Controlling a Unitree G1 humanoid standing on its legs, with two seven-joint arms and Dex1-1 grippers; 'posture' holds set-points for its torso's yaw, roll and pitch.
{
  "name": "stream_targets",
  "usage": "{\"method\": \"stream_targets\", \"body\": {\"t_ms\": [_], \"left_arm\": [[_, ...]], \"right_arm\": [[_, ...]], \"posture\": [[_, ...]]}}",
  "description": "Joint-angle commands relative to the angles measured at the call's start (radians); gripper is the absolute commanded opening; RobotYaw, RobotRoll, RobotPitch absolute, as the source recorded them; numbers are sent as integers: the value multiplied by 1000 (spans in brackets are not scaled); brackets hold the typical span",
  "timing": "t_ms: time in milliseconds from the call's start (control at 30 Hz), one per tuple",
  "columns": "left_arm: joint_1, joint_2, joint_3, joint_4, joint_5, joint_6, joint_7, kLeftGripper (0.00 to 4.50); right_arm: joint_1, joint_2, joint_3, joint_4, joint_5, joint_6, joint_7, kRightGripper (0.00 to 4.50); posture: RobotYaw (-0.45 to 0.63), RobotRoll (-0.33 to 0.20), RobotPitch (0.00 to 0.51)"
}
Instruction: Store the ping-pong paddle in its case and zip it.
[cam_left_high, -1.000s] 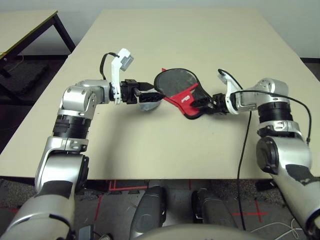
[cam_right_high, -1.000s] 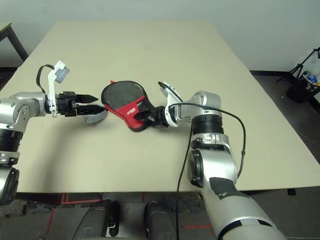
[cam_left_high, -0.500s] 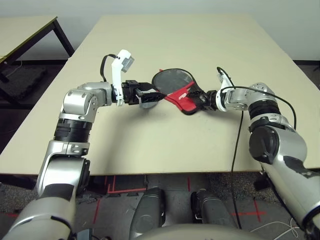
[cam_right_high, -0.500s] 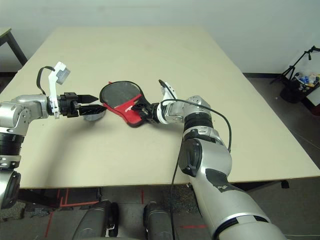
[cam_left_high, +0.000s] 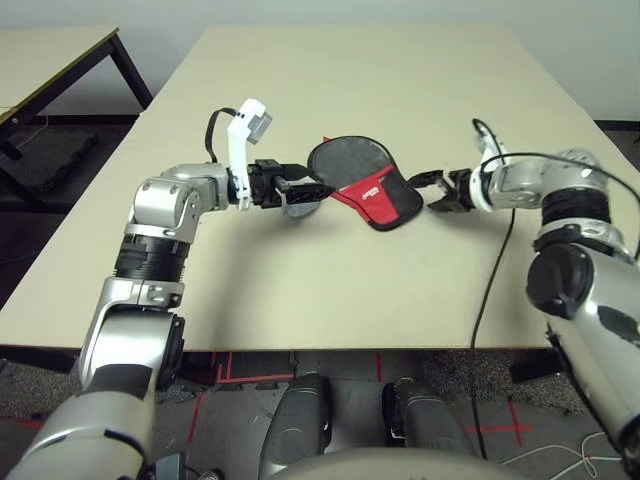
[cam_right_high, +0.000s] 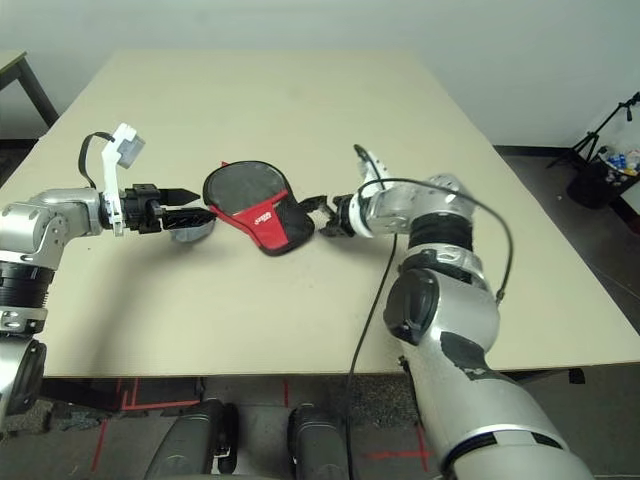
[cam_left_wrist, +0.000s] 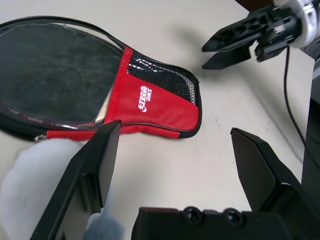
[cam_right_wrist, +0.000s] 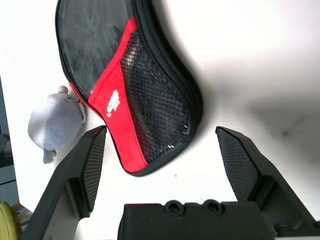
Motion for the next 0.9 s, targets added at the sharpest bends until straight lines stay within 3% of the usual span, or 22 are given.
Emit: {"method": "stream_targets", "body": {"t_ms": [33,467,900], "left_arm": [[-22,-5,-19,28,15,-19,-12,4500],[-18,6,-12,-7,4,0,-6,4500],[-6,-2,0,-39,-9,15,24,4500]], "right_arm": [[26,21,3,-26,1,13,-7,4457],[42,135,42,53,-20,-123,-5,4457],[-4,167,18,268,-7,-387,-34,4457]], "posture": [[126,0,84],[175,0,92],[196,0,101]]}}
